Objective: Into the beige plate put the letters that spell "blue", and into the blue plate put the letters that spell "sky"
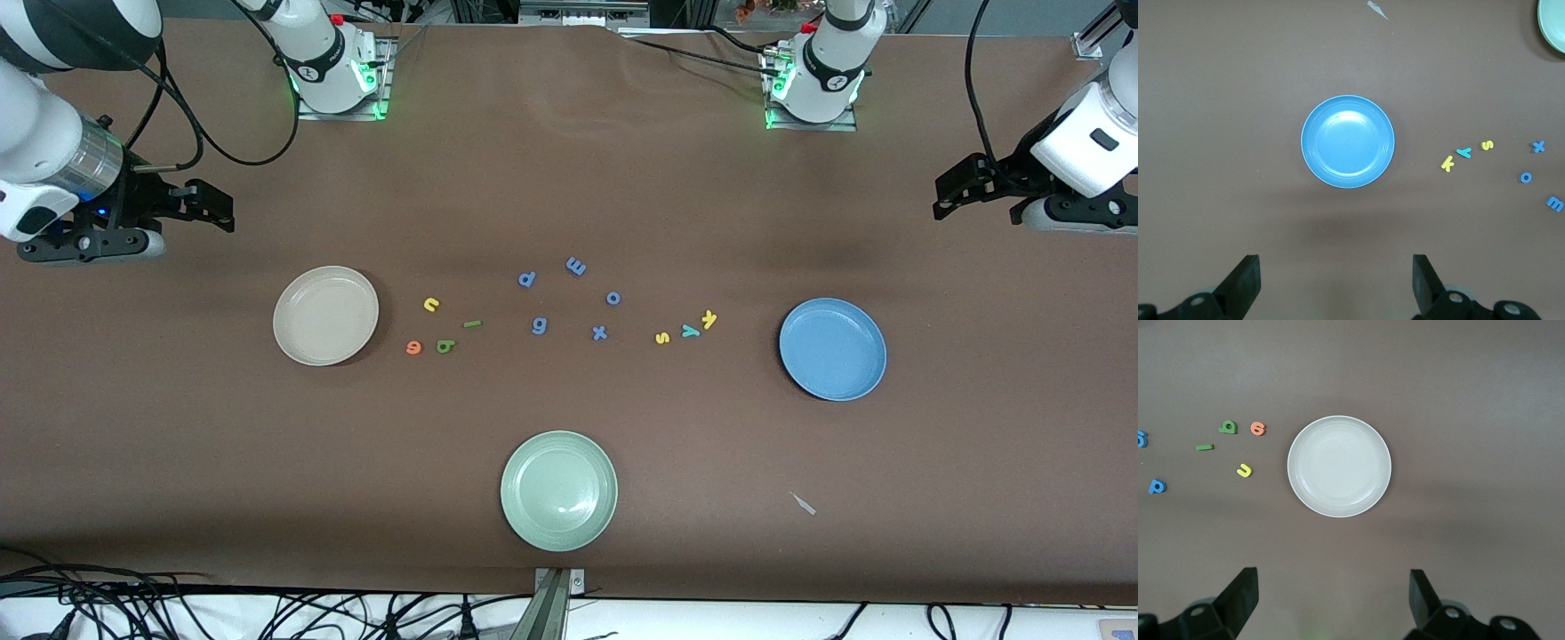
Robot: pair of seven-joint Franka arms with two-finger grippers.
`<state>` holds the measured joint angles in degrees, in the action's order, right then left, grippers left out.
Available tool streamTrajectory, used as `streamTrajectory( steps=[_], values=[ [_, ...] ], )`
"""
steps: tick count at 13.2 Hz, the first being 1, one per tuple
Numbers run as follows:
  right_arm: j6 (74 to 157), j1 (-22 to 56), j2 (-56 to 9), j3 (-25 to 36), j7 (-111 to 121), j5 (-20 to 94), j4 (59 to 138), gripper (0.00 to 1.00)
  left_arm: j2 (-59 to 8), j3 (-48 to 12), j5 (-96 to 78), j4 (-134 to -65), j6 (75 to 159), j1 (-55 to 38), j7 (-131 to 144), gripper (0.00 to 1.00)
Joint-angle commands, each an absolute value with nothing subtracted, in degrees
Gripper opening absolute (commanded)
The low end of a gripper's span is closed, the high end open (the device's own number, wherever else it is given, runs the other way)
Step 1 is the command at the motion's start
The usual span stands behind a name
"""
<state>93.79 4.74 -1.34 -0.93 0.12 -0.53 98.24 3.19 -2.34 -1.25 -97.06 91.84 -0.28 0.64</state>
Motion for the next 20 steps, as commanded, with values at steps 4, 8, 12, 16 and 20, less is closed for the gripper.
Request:
streamTrajectory(
  steps=[4,8,12,16,20],
  values=[
    [93.3,4.8,-0.6,-0.8,0.9,-0.5,98.7,1.00,3.2,-2.3,0.3,-95.8,90.5,-0.6,0.6,1.00],
    [93.3,4.8,-0.6,-0.8,0.9,-0.5,98.7,1.00,3.2,-2.3,0.3,-95.8,90.5,-0.6,0.6,1.00],
    [93.3,4.8,-0.6,-0.8,0.9,-0.5,98.7,1.00,3.2,-2.3,0.3,-95.8,90.3,-0.6,0.6,1.00],
    [93.3,4.8,-0.6,-0.8,0.9,-0.5,98.7,1.00,3.0,-2.4,0.1,-95.8,90.3,-0.7,0.4,1.00],
    [93.4,4.8,-0.6,-0.9,0.9,-0.5,98.9,1.00,1.6,-2.5,-0.2,-95.3,89.8,-1.1,0.4,1.00]
  ],
)
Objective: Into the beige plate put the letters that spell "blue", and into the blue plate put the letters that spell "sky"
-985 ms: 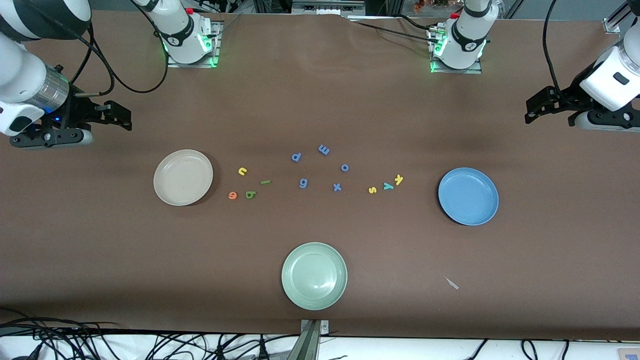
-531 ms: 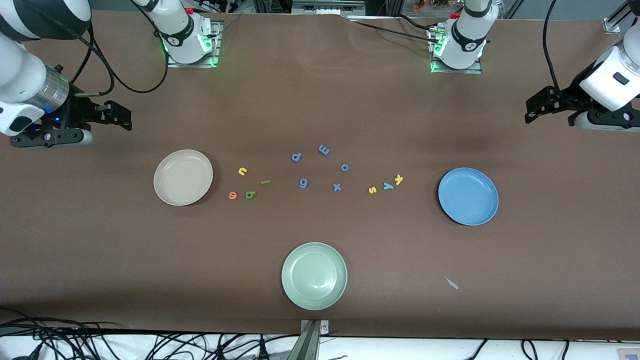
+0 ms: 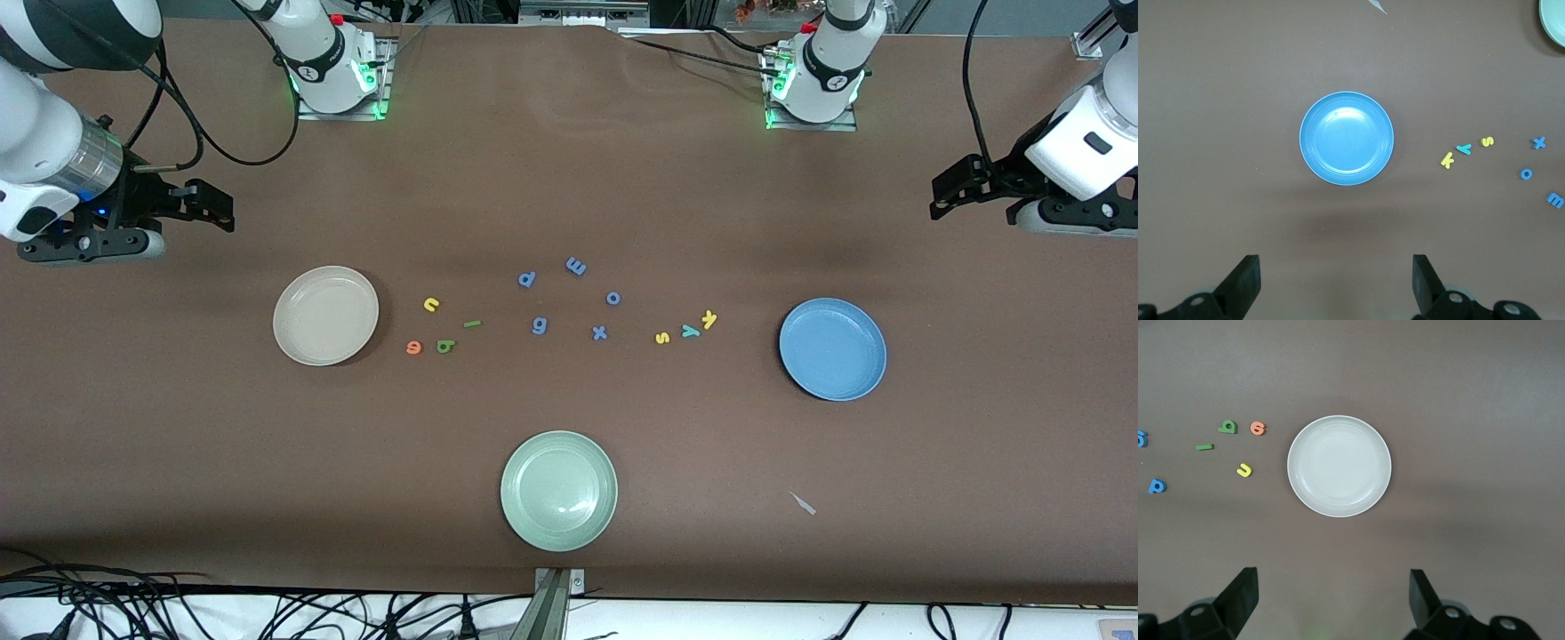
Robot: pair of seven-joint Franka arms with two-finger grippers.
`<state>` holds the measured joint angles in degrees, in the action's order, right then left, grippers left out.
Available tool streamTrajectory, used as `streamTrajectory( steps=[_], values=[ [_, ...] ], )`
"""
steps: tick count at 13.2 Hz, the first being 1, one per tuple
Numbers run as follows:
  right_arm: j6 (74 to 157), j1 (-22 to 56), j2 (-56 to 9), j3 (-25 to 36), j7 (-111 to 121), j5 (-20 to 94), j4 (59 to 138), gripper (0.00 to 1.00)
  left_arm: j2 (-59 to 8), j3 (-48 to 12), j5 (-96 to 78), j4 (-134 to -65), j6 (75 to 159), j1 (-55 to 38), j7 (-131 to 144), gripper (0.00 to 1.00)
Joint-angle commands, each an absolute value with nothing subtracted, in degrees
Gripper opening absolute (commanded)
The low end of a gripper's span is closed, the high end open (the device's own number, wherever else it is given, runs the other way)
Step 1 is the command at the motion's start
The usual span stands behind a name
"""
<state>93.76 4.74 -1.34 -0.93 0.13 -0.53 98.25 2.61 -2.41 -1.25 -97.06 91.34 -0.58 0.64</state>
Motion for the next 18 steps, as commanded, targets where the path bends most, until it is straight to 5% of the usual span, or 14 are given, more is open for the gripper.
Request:
streamTrajectory(
  steps=[1,11,18],
  values=[
    [93.4,4.8,-0.6,-0.8,0.9,-0.5,98.9,1.00,1.4,-2.5,-0.6,-95.4,89.4,-1.1,0.2,1.00],
    [94.0,4.8,-0.1,-1.2,0.1,-0.3,102.7,1.00,-5.0,-2.6,-0.8,-95.1,85.3,-11.2,0.2,1.00],
    [104.0,4.8,-1.9,-6.6,-4.3,-0.5,107.6,1.00,-16.2,-2.5,-1.1,-95.8,94.7,-17.9,0.3,1.00]
  ],
)
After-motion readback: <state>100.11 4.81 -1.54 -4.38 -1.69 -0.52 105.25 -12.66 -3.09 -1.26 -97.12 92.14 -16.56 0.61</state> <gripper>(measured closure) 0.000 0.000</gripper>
